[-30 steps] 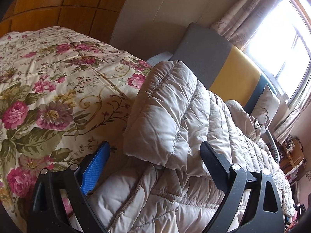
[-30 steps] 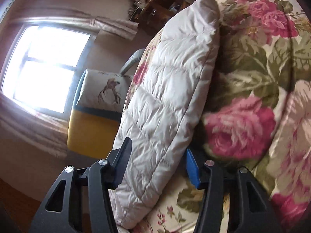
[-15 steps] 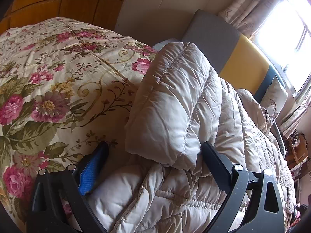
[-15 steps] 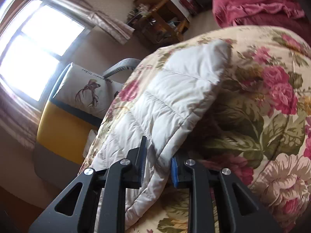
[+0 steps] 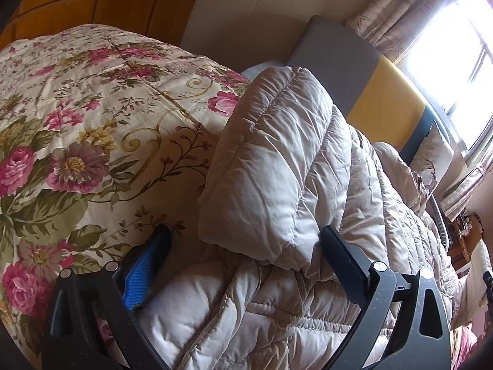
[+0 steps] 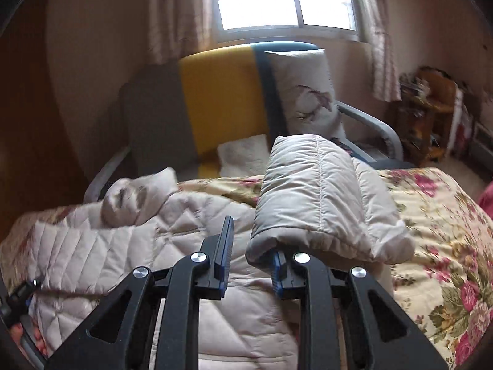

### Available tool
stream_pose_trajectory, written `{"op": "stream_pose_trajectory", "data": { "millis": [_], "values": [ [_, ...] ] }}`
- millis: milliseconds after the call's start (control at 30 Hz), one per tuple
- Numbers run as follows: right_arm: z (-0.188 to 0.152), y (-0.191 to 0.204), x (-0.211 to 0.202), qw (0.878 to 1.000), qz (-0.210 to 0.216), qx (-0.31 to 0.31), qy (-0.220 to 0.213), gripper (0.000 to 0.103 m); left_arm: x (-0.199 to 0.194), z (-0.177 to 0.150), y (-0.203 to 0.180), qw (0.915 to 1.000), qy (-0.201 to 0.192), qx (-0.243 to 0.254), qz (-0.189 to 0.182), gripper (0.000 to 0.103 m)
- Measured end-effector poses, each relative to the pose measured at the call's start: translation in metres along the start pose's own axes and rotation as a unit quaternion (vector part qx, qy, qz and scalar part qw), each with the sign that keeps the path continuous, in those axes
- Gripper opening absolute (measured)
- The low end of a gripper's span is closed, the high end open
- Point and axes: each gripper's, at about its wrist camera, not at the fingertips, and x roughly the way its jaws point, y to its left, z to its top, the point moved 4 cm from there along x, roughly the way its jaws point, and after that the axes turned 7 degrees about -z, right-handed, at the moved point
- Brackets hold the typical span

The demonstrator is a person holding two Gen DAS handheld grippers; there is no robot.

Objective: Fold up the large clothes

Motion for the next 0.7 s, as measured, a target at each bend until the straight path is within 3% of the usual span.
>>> {"op": "stream_pose_trajectory", "data": {
  "millis": [100, 133, 233, 300, 333, 367, 467, 567, 633, 700],
  "values": [
    [-0.026, 0.06, 0.009, 0.995, 0.024, -0.092, 0.018, 0.026, 0.0, 0.0, 0.0, 1.0, 0.0, -0.001, -0.001, 0.097],
    [-0.038, 0.076, 0.014, 0.992, 0.035, -0.117, 0.034, 0.032, 0.001, 0.0, 0.0, 1.0, 0.001, -0.001, -0.002, 0.097],
    [-0.08, 0.105, 0.036, 0.979, 0.064, -0.165, 0.106, 0.068, 0.001, 0.0, 0.0, 1.0, 0.001, -0.001, -0.002, 0.097],
    [-0.101, 0.113, 0.041, 0.973, 0.068, -0.181, 0.127, 0.073, 0.001, 0.0, 0.0, 1.0, 0.001, -0.001, -0.002, 0.098],
    [-0.105, 0.115, 0.038, 0.973, 0.069, -0.181, 0.124, 0.081, 0.001, 0.0, 0.0, 1.0, 0.001, -0.001, -0.002, 0.098],
    [-0.108, 0.112, 0.035, 0.975, 0.072, -0.171, 0.121, 0.089, 0.001, 0.0, 0.0, 1.0, 0.001, -0.001, -0.002, 0.098],
    [-0.104, 0.097, 0.02, 0.982, 0.092, -0.128, 0.105, 0.093, 0.0, 0.0, 0.0, 1.0, 0.003, -0.001, 0.0, 0.098],
    [-0.095, 0.07, 0.005, 0.991, 0.077, -0.083, 0.076, 0.097, -0.009, 0.003, -0.003, 0.9999, 0.003, -0.005, 0.01, 0.098],
    [-0.089, 0.049, -0.006, 0.997, 0.054, -0.041, 0.043, 0.101, -0.027, 0.007, -0.012, 0.9999, -0.009, 0.004, 0.008, 0.098],
    [-0.088, 0.019, -0.015, 1.0, -0.008, 0.007, 0.003, 0.101, -0.051, 0.01, -0.03, 0.999, -0.034, 0.028, -0.004, 0.098]
  ]
}}
